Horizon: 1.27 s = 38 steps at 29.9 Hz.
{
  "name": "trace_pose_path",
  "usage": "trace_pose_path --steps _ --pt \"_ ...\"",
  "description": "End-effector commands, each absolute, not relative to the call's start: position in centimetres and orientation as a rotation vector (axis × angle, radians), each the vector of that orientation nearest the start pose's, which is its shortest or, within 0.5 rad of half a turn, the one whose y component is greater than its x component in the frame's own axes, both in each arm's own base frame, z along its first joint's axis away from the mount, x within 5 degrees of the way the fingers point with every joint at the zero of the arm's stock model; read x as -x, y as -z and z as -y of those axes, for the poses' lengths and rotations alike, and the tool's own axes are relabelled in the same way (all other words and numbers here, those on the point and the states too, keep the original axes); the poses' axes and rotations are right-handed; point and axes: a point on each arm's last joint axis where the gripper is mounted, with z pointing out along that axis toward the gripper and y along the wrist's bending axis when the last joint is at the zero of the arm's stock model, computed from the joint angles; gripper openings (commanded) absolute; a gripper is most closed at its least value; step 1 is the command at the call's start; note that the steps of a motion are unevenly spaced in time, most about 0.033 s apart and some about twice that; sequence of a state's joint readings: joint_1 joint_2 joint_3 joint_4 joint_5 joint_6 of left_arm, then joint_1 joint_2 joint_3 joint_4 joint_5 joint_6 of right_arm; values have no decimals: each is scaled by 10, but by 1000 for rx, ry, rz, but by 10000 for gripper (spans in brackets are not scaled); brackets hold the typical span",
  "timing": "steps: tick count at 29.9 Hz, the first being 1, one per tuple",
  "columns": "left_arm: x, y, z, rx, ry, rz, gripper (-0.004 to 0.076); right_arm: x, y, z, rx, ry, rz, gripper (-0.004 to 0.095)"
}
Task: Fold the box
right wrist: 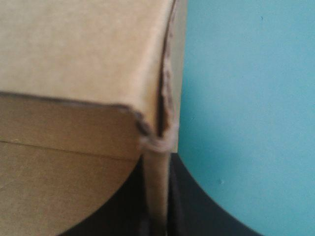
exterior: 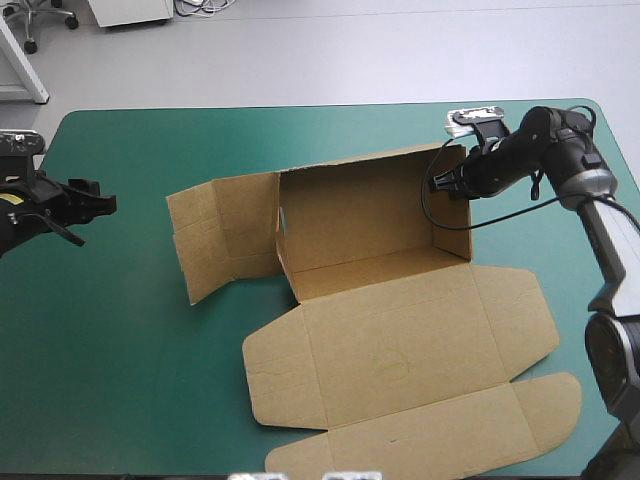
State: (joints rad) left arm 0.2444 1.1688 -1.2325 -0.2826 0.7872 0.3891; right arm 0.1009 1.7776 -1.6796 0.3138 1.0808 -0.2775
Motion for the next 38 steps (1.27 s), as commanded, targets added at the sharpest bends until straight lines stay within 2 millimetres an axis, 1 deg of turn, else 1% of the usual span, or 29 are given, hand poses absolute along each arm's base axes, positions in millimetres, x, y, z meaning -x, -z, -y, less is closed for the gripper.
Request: trace_pose_path --steps 1,6,9,10,12,14,17,19,22,24,27,30,33,35,38 --pt "-236 -424 -39 -39 -18 -2070 401 -392 -360 -65 341 -374 -2514 0" --pt "-236 -424 -38 -38 -2 -2066 401 -408 -354 -68 344 -396 -2564 5" --pt "-236 -423 -37 -49 -3 -2069 401 -416 -343 -69 358 -413 -2631 59" --pt "-236 -423 -37 -50 -2 -2070 401 -419 -339 -70 362 -414 -2642 99" --pt "-236 -423 -37 -50 0 -2074 401 -424 -333 -70 361 -417 -2646 217" --pt "-236 -421 -37 -50 0 -2079 401 -428 -333 -70 361 -407 -2613 367" --pt "-237 -419 -37 -49 2 -2085 401 -432 -336 -70 372 -391 -2561 559" --pt "-238 -418 -38 -48 6 -2088 402 -432 -337 -70 376 -388 -2545 610" --pt "-240 -418 -38 -45 15 -2088 401 -431 -342 -72 382 -418 -2525 606" --pt "-241 -417 -38 -45 17 -2094 401 -428 -348 -73 381 -430 -2498 606" --pt "-241 -417 -38 -45 17 -2091 401 -419 -365 -72 384 -421 -2424 576" --pt "-241 -416 -38 -51 17 -2094 401 -401 -387 -67 388 -357 -2336 519" --pt "-241 -416 -37 -49 25 -2092 401 -377 -402 -65 398 -325 -2257 519" --pt "-241 -416 -37 -49 32 -2093 401 -361 -406 -65 399 -313 -2224 519" --pt "-241 -416 -36 -60 36 -2103 401 -345 -401 -67 395 -310 -2209 519"
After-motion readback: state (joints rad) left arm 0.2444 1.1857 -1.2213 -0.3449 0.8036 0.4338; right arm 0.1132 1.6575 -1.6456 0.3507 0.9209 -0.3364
